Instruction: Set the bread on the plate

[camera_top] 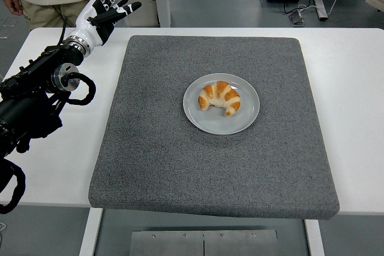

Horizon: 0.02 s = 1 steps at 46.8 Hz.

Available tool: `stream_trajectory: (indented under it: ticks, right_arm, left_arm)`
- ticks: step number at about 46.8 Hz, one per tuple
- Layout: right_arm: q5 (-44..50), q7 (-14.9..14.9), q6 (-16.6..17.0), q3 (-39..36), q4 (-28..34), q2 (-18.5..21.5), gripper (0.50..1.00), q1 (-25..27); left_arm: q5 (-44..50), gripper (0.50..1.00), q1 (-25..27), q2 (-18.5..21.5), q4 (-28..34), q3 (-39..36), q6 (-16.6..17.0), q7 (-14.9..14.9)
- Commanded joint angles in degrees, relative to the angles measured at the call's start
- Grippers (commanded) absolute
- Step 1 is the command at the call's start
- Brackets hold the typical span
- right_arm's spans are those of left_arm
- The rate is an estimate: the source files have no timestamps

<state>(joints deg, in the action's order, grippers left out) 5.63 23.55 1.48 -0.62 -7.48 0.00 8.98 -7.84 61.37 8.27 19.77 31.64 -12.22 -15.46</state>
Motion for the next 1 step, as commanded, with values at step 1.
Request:
stream_trajectory:
  ticks: [1]
  right_arm:
    - [0.0, 0.0, -0.1, 0.0, 0.0, 0.0, 1.000, 0.4]
  left_arm:
    - [0.5, 0.972, -0.5, 0.0, 0.0, 0.0, 0.0, -0.1]
